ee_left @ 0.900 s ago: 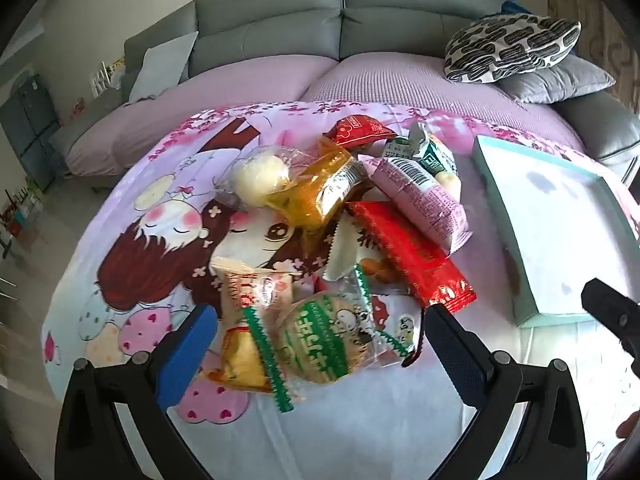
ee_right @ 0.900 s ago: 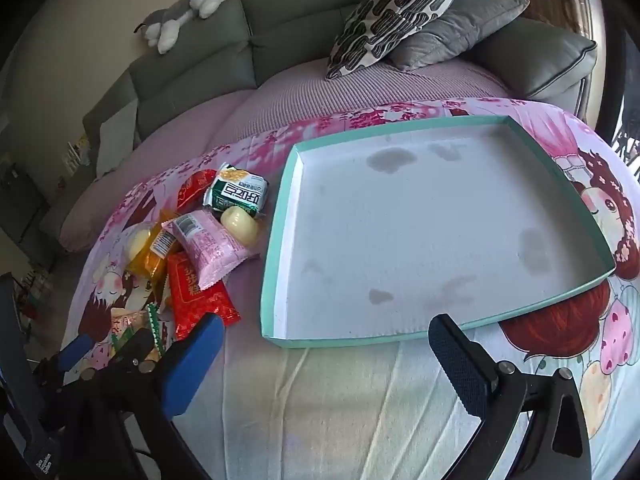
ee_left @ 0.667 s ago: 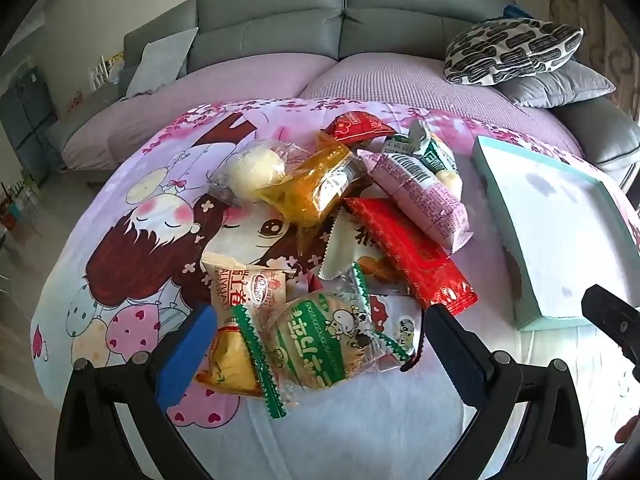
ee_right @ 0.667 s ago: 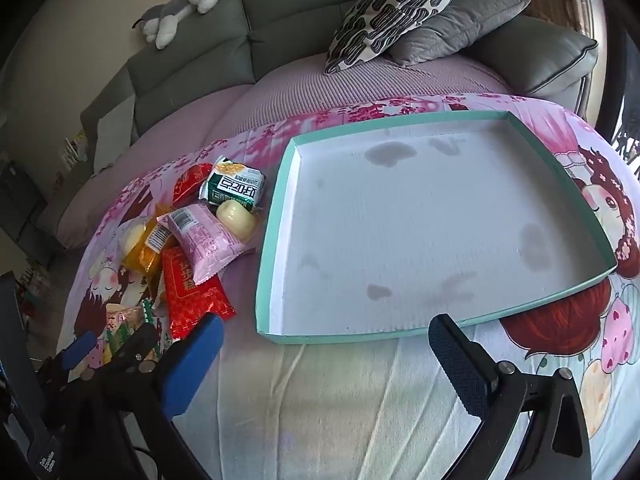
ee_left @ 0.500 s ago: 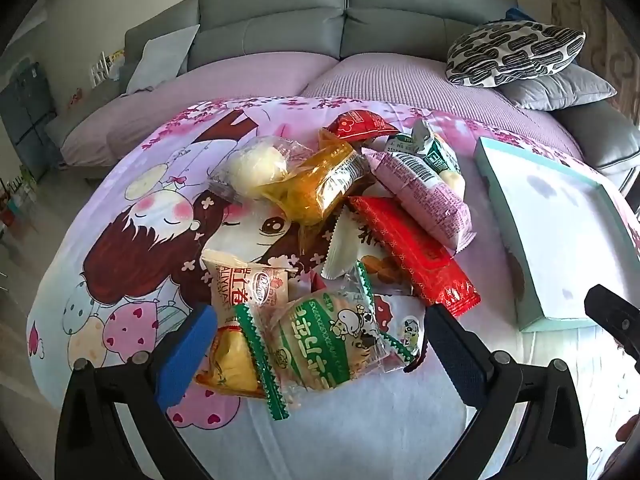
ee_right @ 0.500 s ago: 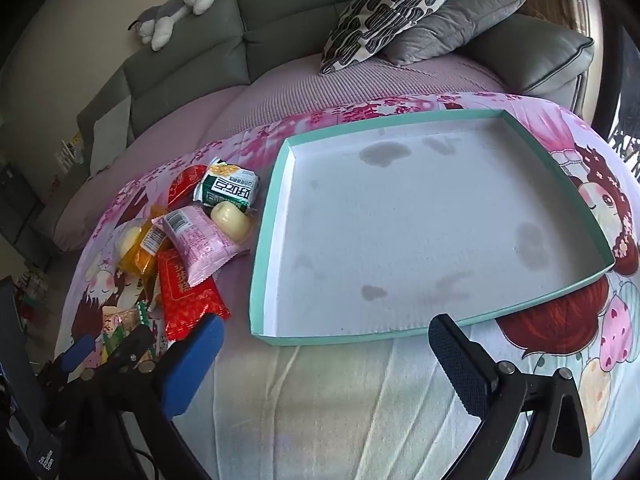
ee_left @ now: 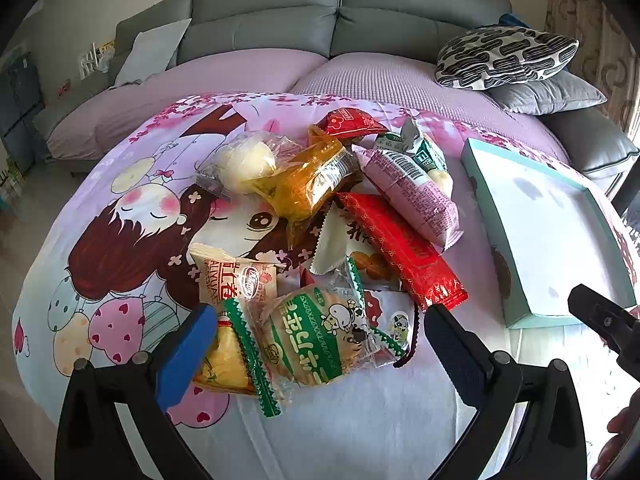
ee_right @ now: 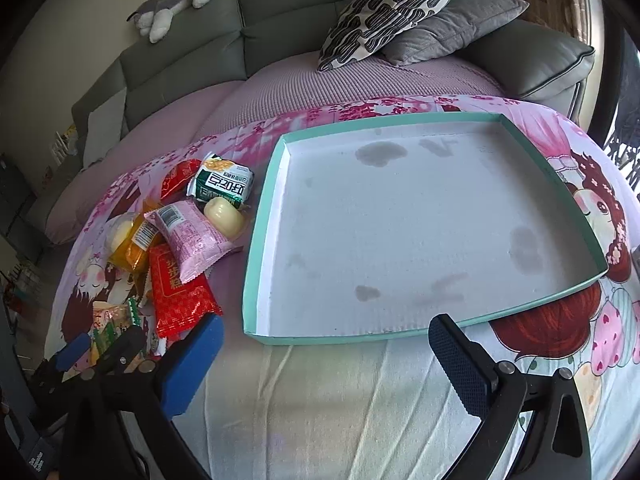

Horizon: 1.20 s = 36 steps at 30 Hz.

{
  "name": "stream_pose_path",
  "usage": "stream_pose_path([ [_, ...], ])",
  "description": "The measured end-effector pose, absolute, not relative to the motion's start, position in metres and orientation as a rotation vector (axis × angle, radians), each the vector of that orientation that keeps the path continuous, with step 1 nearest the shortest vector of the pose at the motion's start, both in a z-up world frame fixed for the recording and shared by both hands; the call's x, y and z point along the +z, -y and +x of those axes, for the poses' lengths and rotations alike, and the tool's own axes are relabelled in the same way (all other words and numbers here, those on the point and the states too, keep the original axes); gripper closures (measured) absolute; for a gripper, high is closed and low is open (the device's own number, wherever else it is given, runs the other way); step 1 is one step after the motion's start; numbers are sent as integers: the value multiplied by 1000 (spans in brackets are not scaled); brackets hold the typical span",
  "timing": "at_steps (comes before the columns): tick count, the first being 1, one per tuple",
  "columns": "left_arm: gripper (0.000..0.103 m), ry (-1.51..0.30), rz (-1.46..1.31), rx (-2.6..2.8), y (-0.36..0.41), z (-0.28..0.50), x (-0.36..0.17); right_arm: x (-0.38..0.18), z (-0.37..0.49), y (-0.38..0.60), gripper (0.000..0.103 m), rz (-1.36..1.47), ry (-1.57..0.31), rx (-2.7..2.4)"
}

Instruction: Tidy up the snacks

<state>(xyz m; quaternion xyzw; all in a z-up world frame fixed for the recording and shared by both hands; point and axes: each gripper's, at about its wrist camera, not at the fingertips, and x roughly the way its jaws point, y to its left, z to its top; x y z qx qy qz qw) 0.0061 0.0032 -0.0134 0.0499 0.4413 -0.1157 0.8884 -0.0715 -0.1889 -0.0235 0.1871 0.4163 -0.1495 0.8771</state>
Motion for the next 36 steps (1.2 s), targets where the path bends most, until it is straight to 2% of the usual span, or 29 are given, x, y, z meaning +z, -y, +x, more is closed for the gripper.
stream_pose_path([
  [36,0,-861,55,-251,-14,5,-8,-25,-70,185,0,372,-882,-302],
])
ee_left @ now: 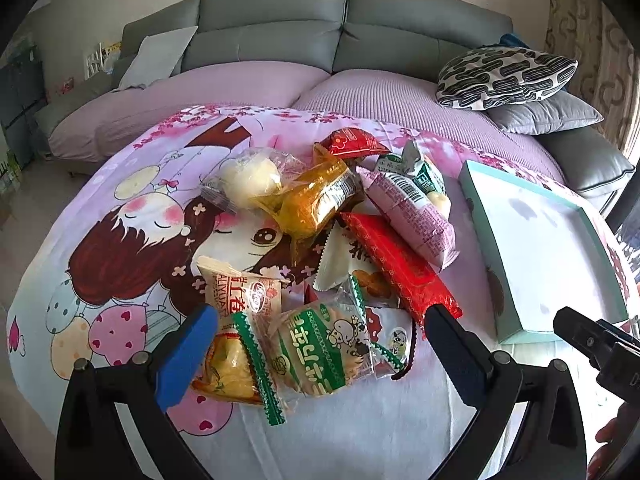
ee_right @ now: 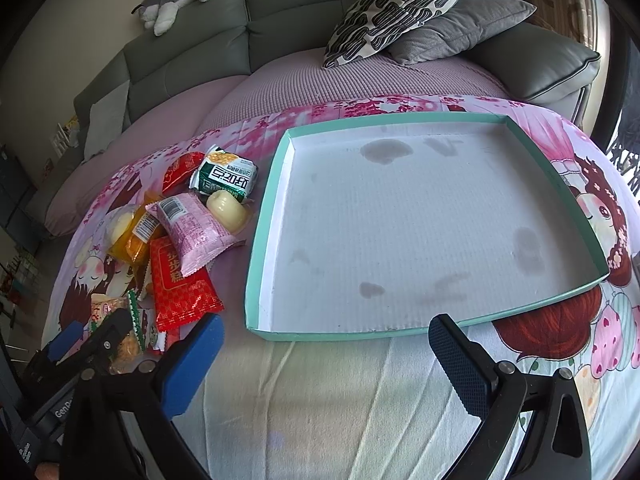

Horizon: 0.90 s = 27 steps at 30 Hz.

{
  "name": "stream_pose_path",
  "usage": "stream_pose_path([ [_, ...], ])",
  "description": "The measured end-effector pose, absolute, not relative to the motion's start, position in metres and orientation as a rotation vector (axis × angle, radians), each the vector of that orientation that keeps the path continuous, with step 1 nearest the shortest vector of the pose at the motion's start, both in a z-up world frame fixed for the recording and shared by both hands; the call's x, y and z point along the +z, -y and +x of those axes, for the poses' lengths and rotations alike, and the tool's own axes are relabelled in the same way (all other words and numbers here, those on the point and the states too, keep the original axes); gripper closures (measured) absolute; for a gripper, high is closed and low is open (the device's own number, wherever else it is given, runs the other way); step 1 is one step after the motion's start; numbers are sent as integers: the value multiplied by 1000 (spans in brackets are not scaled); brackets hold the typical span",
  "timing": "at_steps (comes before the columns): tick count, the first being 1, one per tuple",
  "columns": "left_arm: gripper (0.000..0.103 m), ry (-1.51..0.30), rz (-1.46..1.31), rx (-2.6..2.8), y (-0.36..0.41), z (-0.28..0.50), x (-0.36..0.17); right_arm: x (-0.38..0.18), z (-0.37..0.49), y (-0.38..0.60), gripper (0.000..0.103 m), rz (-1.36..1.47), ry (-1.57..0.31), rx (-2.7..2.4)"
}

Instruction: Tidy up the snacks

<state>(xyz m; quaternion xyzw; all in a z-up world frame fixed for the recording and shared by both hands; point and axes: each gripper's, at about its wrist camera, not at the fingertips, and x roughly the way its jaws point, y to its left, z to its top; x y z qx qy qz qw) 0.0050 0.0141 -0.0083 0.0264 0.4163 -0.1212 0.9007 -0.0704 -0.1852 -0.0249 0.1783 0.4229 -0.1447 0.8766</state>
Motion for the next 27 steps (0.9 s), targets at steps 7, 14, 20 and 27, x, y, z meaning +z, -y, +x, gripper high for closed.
stream_pose_path([
  [7,0,-858,45,-213,-19,8,-9,-25,-71,186,0,373,-882,-300],
  [14,0,-854,6,-210,-25,10,-8,-25,-71,185,0,373,-881,-301],
  [20,0,-853,-7,-217,-26,11,-8,-26,-70,185,0,372,-885,-301],
  [27,0,-868,-64,-244,-38,14,-3,-23,-68,179,0,361,-872,-267],
])
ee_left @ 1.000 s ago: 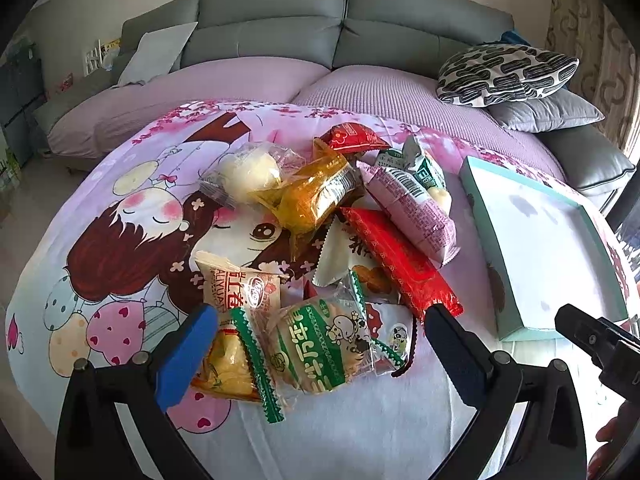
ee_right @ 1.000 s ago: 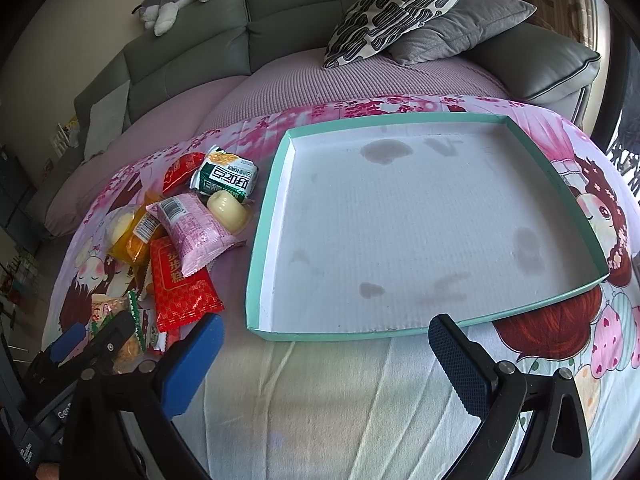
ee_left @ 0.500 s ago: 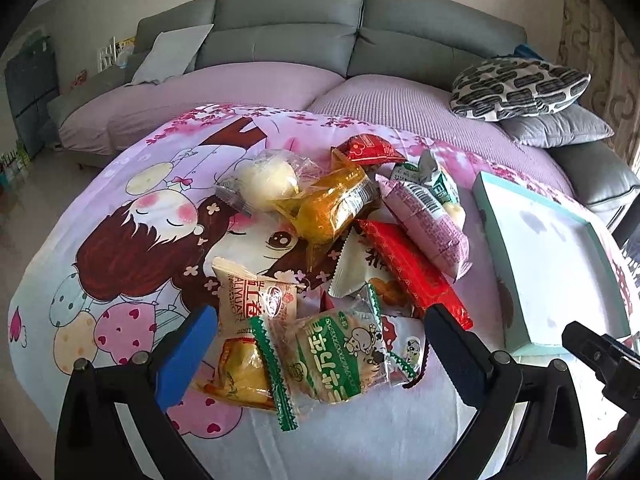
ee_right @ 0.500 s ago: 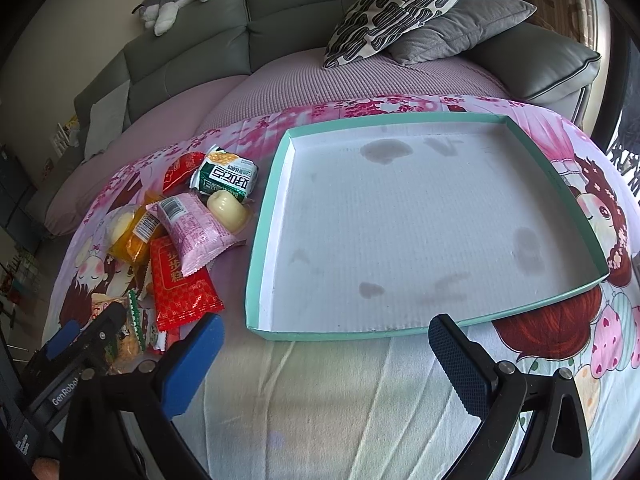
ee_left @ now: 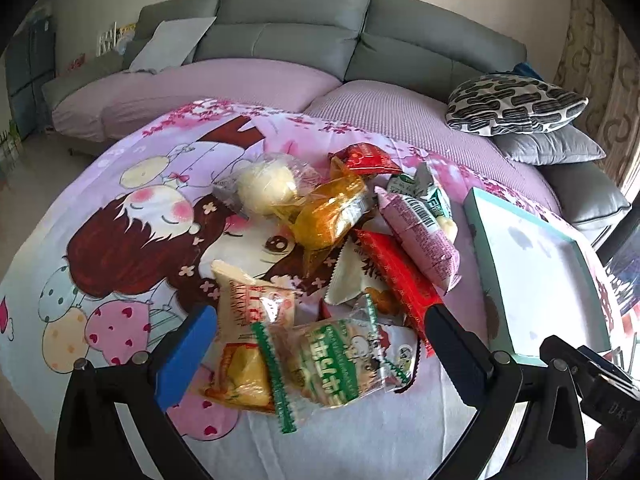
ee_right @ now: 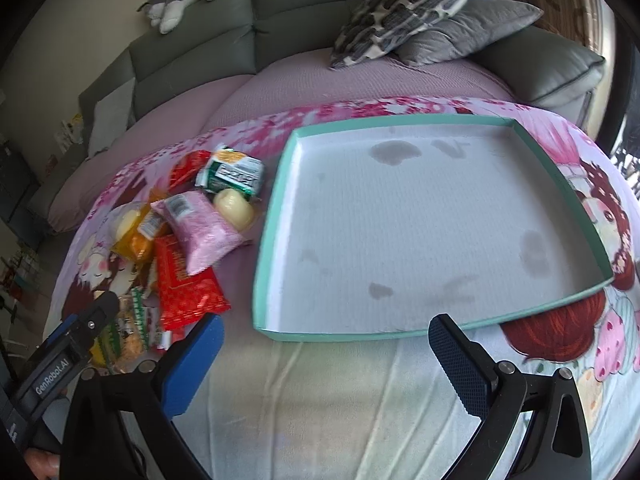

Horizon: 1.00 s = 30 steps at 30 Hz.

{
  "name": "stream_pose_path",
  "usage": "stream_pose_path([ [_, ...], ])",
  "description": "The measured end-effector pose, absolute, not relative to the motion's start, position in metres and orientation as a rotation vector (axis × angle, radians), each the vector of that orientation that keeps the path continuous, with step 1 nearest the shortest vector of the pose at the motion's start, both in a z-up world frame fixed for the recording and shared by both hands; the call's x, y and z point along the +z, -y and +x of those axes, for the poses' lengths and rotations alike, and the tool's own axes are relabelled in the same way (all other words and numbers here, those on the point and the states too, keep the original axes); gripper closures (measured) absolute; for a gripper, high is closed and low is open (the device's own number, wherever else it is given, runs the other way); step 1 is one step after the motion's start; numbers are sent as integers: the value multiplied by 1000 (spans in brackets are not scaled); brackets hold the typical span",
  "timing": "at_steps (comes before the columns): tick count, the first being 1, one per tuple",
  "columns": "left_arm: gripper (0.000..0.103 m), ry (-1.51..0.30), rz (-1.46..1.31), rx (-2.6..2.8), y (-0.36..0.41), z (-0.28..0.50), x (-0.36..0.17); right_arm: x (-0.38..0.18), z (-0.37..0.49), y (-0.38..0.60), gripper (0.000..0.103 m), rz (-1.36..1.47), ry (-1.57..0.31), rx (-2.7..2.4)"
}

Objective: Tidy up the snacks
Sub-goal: 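Grasp the green cake packet with the right gripper while the left grasps the bread roll packet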

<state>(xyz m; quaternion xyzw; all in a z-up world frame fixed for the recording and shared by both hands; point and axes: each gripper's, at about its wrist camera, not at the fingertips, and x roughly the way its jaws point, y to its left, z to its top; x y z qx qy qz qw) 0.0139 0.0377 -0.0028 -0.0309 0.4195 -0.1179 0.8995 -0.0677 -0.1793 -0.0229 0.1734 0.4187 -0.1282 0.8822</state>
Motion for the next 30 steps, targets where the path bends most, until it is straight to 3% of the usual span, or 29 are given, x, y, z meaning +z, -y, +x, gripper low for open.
stream_pose_path([
  [20,1,-1059,-197,-255,-76,27,-27,-29,-37,106,0,223,-892,-74],
  [24,15,-1071,-267,-250,-89,30,-28,-28,-38,113,0,247,-888,-94],
  [30,15,-1037,-310,-226,-109,30,-16,-25,-34,98,0,249,-871,-14],
])
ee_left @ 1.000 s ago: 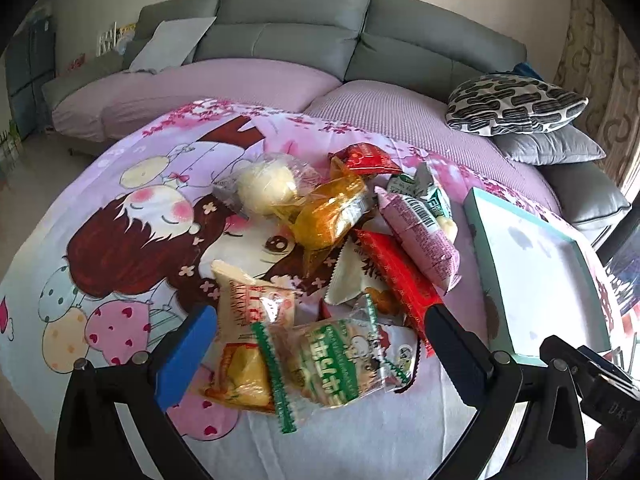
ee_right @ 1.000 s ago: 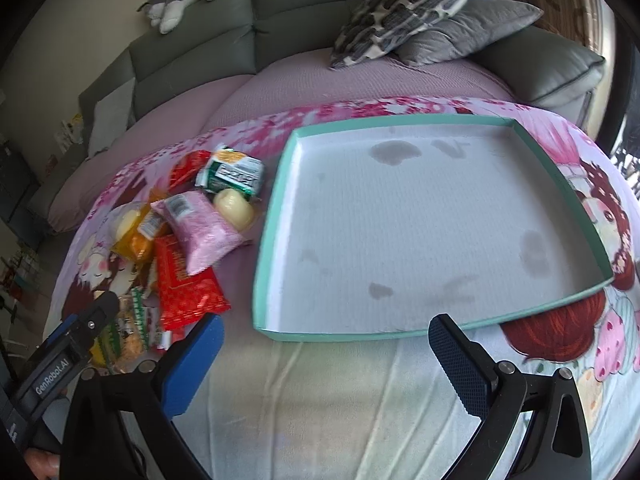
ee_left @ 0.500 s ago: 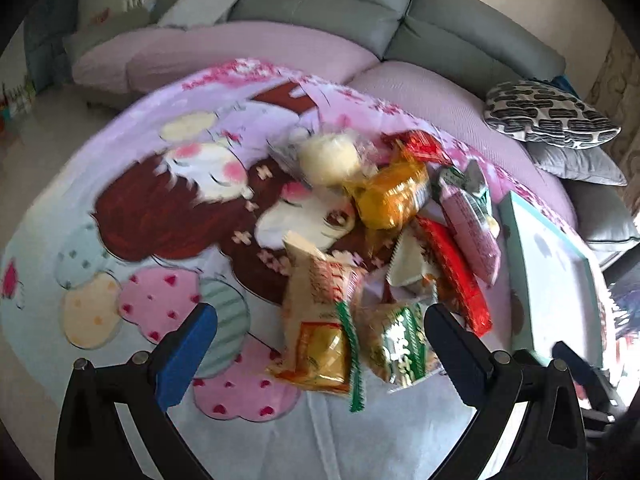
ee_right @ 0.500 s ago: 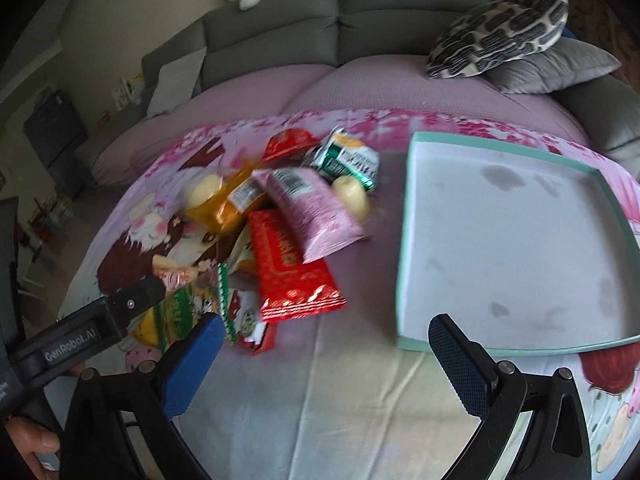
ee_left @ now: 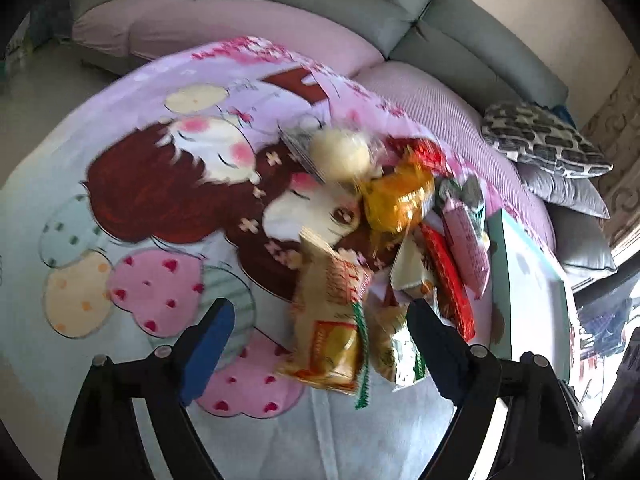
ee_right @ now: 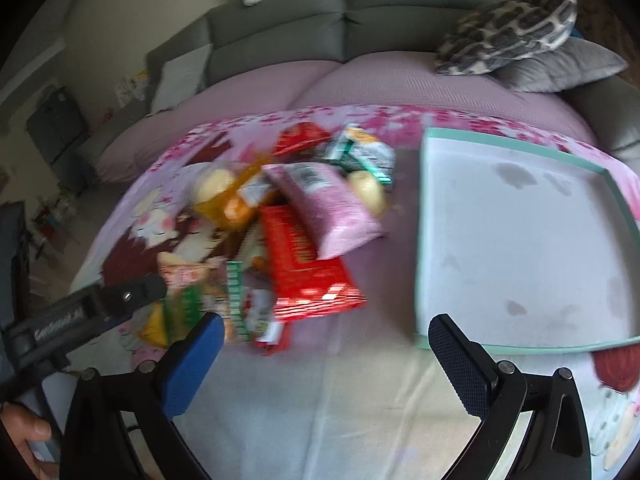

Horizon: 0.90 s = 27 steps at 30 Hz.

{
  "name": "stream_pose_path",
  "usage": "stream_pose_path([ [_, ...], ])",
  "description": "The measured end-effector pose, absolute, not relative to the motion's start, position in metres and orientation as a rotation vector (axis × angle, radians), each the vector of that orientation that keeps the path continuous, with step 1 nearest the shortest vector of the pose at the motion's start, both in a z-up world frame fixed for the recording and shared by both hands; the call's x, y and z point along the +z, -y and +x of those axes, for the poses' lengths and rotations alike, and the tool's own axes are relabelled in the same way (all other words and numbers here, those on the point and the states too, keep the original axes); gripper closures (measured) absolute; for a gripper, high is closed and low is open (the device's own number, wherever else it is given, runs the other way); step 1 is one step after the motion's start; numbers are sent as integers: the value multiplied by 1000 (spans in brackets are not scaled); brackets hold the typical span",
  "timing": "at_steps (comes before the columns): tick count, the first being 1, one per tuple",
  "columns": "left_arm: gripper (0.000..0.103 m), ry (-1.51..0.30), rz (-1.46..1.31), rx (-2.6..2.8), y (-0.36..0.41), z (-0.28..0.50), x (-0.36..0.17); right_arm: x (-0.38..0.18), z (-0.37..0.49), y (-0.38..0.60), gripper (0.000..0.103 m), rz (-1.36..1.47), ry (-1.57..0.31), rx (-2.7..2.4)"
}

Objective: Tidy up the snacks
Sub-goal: 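Grasp the green cake packet with the right gripper while the left grasps the bread roll packet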

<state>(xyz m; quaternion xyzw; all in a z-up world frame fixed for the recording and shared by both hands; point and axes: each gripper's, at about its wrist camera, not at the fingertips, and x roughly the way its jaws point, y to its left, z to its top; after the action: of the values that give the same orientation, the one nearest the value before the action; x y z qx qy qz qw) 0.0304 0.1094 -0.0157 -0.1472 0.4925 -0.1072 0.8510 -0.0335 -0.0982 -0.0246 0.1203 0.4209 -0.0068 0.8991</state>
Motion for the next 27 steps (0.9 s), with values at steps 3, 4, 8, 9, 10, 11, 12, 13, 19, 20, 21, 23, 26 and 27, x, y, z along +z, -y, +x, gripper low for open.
stream_pose_path([
  [3,14,-1048,-321,-218,-116,31,-18,-24,-29,80,4,244,-864,55],
  [4,15,-1056,-328,-217,-119,33,-20,-24,-26,73,6,235,-865,76],
  [8,15,-1071,-338,-210,-130,36,-25,-28,-19,46,12,181,-876,133],
  [9,15,-1073,-337,-210,-132,38,-25,-30,-18,41,13,170,-880,139],
  [10,15,-1076,-342,-213,-135,39,-27,-31,-17,38,16,162,-885,142],
  [11,15,-1079,-347,-215,-136,39,-28,-33,-15,35,18,155,-892,147],
  [12,15,-1086,-351,-218,-138,40,-30,-35,-13,33,18,149,-898,153],
  [13,15,-1089,-353,-220,-139,41,-31,-36,-11,30,19,144,-903,156],
  [19,15,-1104,-342,-260,-131,41,-36,-42,-6,17,23,91,-918,154],
  [20,15,-1108,-340,-268,-129,41,-37,-43,-5,16,26,76,-917,149],
  [21,16,-1111,-341,-272,-129,41,-38,-43,-5,15,28,64,-916,145],
  [23,16,-1118,-344,-278,-128,41,-39,-43,-5,16,34,55,-912,134],
  [26,20,-1123,-343,-280,-128,40,-40,-42,-6,22,39,75,-909,131],
  [27,21,-1124,-345,-284,-128,40,-40,-42,-6,23,39,74,-908,124],
])
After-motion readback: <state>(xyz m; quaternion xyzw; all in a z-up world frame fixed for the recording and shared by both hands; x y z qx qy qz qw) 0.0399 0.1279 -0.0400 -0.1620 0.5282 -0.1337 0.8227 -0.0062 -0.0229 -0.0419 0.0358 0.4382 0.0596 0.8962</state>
